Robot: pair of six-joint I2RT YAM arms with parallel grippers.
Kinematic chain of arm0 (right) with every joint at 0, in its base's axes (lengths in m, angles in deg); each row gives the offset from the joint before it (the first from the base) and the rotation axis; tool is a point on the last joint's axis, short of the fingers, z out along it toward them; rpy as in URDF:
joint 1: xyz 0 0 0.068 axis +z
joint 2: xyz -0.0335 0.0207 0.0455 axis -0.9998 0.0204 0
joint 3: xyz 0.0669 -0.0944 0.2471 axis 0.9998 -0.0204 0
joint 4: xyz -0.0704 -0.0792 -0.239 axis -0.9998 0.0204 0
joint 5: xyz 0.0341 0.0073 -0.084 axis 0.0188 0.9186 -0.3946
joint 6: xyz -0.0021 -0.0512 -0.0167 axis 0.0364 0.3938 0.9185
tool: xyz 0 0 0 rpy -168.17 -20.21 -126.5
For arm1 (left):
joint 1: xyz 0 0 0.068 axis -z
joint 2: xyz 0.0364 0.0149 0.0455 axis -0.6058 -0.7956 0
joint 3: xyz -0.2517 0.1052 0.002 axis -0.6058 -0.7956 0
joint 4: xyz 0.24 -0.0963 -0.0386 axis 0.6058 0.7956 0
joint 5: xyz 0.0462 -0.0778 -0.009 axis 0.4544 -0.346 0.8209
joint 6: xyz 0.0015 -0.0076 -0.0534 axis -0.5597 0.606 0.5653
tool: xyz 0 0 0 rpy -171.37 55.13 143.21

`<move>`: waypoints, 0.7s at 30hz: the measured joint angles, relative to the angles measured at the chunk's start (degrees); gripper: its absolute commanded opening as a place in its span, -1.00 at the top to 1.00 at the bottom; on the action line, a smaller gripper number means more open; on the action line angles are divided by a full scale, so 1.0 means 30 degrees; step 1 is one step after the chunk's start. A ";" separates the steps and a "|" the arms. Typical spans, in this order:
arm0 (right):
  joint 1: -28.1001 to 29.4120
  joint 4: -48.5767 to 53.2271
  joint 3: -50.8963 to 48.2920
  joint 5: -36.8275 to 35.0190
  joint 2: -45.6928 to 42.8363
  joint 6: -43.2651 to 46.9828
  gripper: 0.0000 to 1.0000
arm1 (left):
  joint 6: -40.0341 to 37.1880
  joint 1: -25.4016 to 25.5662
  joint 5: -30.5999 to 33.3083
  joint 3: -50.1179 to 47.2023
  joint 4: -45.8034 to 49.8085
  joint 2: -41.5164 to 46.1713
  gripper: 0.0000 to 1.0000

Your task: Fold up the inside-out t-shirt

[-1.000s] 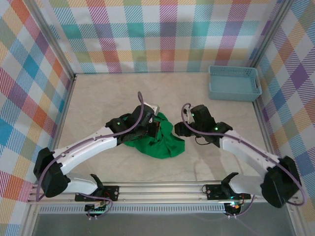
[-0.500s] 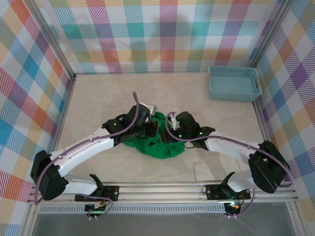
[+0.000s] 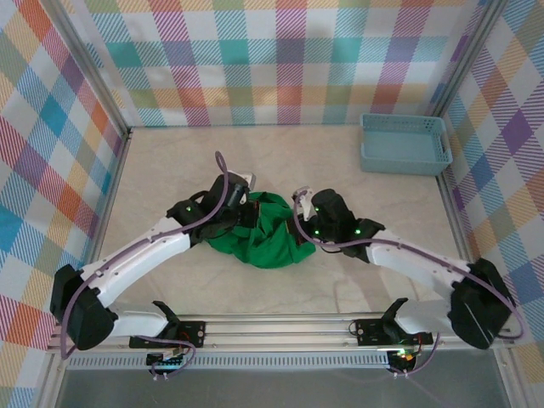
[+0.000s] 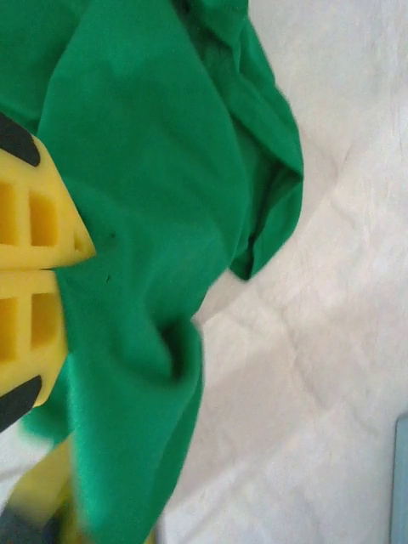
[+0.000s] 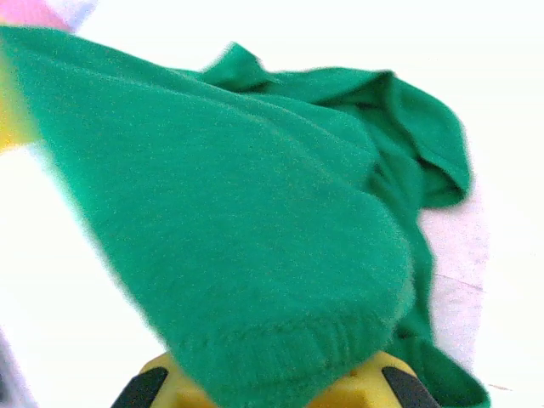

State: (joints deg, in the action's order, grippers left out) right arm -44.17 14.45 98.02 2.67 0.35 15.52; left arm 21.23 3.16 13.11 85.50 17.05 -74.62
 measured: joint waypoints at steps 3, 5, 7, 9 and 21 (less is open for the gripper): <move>0.0029 -0.0561 -0.0954 0.1406 -0.1341 -0.1115 1.00 | -0.0073 -0.0721 0.0270 0.1195 0.0444 -0.2011 0.57; 0.0029 -0.0678 -0.1537 0.1807 -0.1530 -0.1974 1.00 | -0.0189 -0.0925 0.0408 0.2375 0.0991 -0.3963 0.53; 0.0000 -0.0532 -0.1916 0.1727 -0.1435 -0.2623 1.00 | -0.0087 -0.0794 0.0758 0.2936 0.1260 -0.5304 0.33; -0.0124 -0.0182 -0.2011 0.1501 -0.1224 -0.3257 1.00 | 0.0102 -0.0488 0.1246 0.2674 0.1523 -0.5632 0.21; -0.0903 0.0546 -0.2040 -0.0066 -0.0124 -0.4670 1.00 | 0.3300 0.3883 0.1428 -0.0277 0.0539 -0.1960 0.11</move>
State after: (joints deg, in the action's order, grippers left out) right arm -46.88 16.09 91.90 2.47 -0.02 1.51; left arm 31.13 14.81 17.39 84.67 18.66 -80.49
